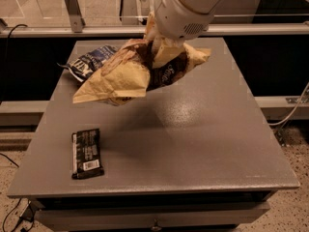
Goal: Move brown chip bag near rxbar chocolate
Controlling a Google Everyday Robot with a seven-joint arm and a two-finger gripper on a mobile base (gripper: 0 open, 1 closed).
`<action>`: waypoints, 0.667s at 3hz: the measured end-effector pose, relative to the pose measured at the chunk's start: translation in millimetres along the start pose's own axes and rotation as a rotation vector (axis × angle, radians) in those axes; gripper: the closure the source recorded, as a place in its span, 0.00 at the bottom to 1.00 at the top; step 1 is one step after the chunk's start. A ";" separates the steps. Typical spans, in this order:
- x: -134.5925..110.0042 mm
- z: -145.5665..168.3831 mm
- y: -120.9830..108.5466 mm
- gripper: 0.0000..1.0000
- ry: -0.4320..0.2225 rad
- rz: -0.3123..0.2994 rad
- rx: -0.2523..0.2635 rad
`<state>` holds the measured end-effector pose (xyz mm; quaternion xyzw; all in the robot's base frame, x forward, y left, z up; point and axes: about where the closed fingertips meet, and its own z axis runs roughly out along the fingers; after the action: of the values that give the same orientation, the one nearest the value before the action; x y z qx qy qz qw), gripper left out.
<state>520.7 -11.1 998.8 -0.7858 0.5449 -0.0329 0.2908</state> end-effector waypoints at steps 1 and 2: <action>-10.3 20.2 4.5 1.00 0.036 -0.005 0.029; -15.4 37.9 11.9 1.00 0.089 0.020 0.077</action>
Offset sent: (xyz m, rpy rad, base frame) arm -0.0024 0.0368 -0.0576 -0.0491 -0.1286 -0.1697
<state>518.5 15.5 965.6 -0.7663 0.5634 -0.0856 0.2967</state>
